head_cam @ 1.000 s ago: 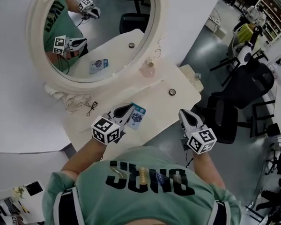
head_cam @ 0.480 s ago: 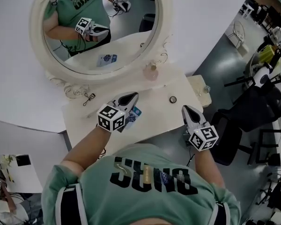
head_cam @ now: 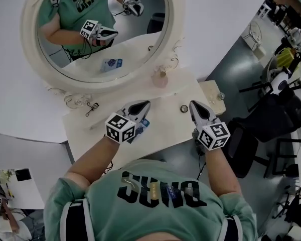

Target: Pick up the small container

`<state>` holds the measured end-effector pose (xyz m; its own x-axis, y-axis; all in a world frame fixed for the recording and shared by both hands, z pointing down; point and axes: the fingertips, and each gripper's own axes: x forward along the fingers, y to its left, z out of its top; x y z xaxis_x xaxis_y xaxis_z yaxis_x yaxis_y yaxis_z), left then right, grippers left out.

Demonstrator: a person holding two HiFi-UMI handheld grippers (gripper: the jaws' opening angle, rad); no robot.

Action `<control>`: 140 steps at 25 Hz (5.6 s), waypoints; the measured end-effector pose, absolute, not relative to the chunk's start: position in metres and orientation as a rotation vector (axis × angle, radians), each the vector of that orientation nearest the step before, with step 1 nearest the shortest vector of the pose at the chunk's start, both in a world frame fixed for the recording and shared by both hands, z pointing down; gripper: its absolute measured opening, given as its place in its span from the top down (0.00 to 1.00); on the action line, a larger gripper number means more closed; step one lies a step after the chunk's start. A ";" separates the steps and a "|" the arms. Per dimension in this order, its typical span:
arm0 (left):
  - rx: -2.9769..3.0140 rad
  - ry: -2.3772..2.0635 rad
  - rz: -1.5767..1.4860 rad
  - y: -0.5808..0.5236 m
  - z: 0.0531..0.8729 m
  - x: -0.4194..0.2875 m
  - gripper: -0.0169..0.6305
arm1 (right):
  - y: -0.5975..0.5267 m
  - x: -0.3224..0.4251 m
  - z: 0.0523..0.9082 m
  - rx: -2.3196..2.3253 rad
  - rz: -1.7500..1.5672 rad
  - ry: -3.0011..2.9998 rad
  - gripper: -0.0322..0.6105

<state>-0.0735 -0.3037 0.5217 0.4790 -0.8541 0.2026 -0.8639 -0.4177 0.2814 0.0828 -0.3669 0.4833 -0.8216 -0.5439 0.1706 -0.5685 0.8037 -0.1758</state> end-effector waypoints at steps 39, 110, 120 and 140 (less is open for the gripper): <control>2.408 -1.364 -0.052 -0.373 0.587 -0.115 0.97 | -0.515 -0.092 0.632 0.787 0.213 -2.777 0.64; 2.761 -1.351 -0.165 -0.348 0.279 -0.019 0.97 | -0.454 0.077 0.251 1.022 0.024 -2.882 0.72; 2.773 -1.337 -0.169 -0.345 0.235 -0.016 0.97 | -0.438 0.085 0.190 1.006 -0.043 -2.908 0.72; 2.838 -1.367 -0.147 -0.330 0.197 -0.012 0.97 | -0.411 0.083 0.138 0.957 -0.127 -2.935 0.72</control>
